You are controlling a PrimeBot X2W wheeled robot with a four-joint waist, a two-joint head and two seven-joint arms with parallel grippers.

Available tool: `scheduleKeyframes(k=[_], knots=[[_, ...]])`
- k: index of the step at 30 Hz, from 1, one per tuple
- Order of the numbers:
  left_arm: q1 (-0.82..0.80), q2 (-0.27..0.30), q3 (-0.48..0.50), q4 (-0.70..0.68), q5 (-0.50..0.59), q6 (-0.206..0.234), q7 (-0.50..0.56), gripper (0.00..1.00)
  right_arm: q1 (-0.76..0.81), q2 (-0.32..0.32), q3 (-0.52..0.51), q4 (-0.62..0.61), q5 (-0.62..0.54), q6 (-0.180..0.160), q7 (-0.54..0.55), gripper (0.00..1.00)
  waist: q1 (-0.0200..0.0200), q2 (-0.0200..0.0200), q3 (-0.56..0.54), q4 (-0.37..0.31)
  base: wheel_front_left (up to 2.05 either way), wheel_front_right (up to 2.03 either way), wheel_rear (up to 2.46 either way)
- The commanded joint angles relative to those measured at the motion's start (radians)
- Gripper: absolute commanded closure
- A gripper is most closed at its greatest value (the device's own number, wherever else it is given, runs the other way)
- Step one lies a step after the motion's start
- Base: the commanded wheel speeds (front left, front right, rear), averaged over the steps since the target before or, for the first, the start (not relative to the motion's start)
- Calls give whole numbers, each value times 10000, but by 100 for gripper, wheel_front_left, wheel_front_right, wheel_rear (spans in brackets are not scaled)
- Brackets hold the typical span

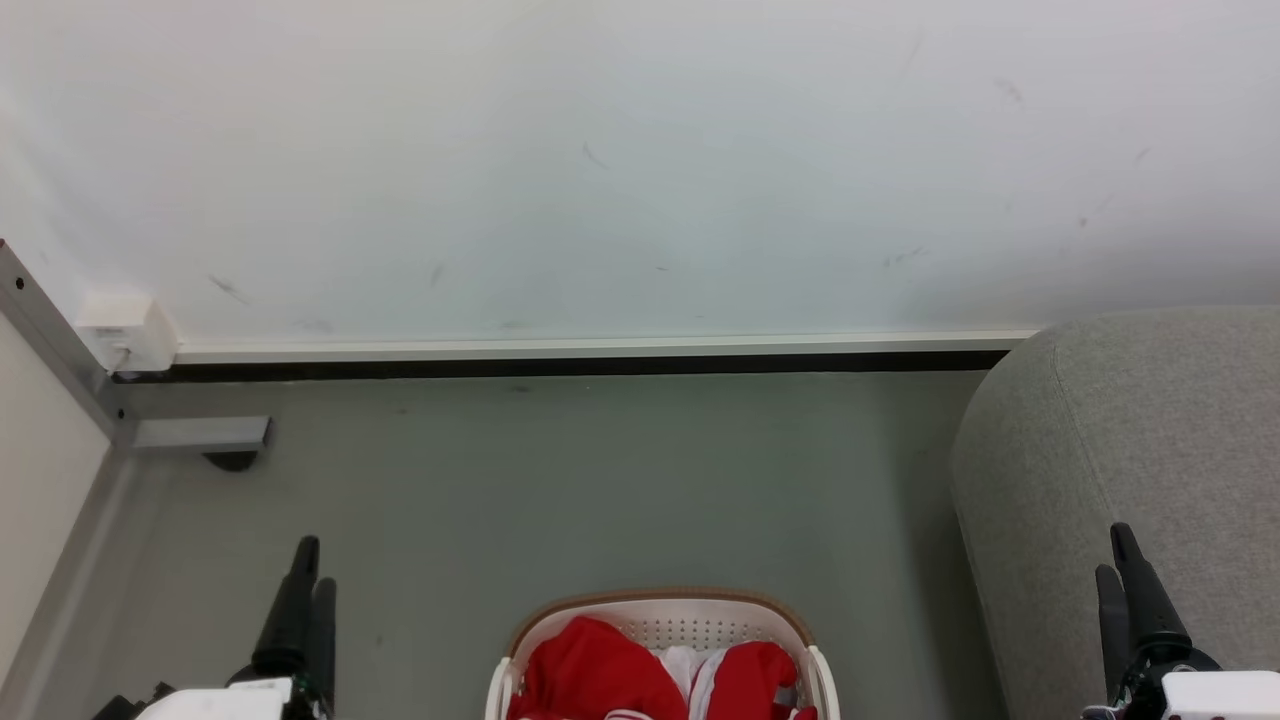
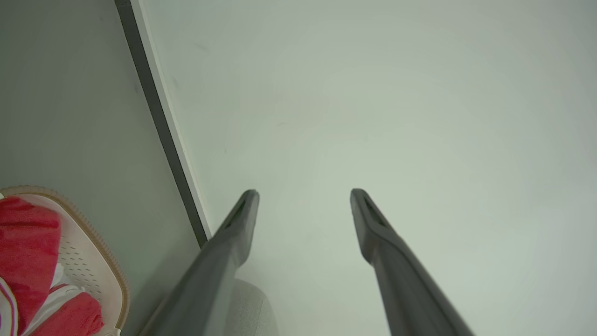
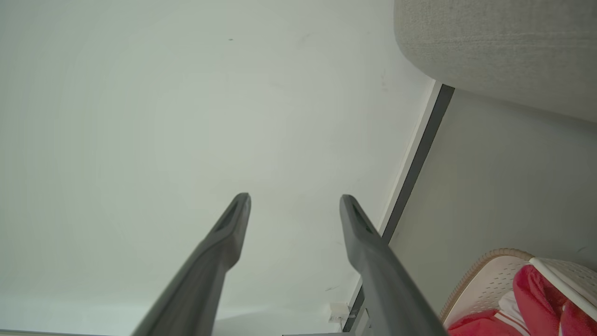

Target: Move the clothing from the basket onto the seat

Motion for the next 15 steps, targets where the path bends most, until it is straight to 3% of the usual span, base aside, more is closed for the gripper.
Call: scheduleKeyframes(k=[1,15], knots=[[-292,59,25,-256,425,-23,-118,0,-322,-161,128,-289,-309,-2,-114,0,0,0,7,3,0,0,0],[-330,78,-115,-796,3337,288,-665,0,-393,-191,694,-650,-2531,-5,-668,0,0,0,31,47,0,0,0]])
